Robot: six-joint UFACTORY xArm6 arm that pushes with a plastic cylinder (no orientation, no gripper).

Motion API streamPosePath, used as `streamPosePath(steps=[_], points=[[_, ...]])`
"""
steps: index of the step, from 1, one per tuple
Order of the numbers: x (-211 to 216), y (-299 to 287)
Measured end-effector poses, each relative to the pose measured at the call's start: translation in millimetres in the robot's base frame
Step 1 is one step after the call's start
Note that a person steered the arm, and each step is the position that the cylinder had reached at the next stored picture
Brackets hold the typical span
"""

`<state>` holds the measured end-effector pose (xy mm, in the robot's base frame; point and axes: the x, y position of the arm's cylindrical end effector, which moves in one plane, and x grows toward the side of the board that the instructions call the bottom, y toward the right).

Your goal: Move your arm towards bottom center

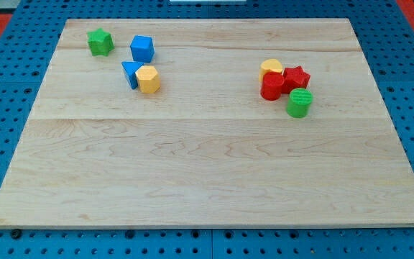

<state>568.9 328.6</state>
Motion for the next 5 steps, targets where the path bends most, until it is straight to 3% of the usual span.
streamPosePath(steps=[1,4,5], points=[[39,-84],[-3,-196],[-45,-196]])
